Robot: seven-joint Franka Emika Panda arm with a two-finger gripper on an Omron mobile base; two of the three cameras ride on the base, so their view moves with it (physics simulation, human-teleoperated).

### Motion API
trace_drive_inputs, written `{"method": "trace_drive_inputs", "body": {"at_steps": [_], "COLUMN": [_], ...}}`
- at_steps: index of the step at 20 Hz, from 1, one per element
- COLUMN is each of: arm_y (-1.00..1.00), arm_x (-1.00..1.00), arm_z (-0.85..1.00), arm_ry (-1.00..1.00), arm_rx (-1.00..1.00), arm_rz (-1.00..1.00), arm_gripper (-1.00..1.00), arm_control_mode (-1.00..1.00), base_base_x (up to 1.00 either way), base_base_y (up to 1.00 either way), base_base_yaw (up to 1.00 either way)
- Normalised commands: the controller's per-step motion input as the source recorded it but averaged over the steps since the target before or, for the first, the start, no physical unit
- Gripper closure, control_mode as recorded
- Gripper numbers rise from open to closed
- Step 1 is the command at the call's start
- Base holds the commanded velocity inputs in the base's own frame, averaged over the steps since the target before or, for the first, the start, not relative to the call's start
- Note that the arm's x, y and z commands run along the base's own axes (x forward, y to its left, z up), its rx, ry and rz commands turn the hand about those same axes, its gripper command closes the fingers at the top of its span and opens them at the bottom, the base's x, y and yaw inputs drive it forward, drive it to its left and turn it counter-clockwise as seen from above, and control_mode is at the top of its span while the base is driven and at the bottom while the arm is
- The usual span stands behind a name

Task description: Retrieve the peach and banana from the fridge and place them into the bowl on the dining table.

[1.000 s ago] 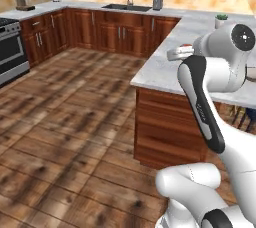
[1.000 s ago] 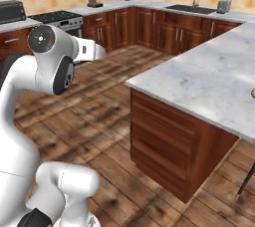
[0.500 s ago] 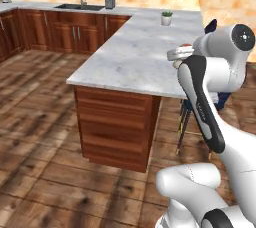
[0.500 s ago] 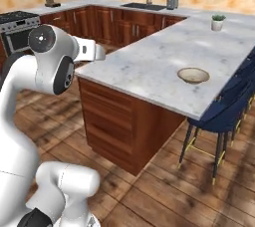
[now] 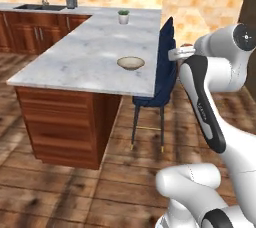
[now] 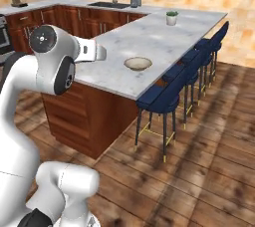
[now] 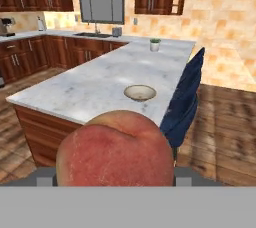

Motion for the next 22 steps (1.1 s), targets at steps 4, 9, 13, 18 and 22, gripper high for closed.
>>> {"method": "trace_drive_inputs", "body": {"at_steps": [4, 9, 13, 18, 22], "arm_y": [0.00, 0.00, 0.00, 0.00, 0.00], "arm_x": [0.00, 0.00, 0.00, 0.00, 0.00], "arm_z": [0.00, 0.00, 0.00, 0.00, 0.00], "arm_ry": [0.00, 0.00, 0.00, 0.00, 0.00], "arm_rx": [0.00, 0.00, 0.00, 0.00, 0.00], "arm_rz": [0.00, 0.00, 0.00, 0.00, 0.00], "arm_gripper": [1.00, 1.00, 1.00, 1.00, 1.00], "arm_control_mode": [1.00, 1.00, 1.00, 1.00, 1.00], "base_base_x": [0.00, 0.21, 0.59, 0.87, 0.79], "base_base_y": [-1.00, -0.62, -0.36, -0.28, -0.45], "base_base_yaw": [-0.18, -0.04, 0.25, 0.42, 0.44]}}
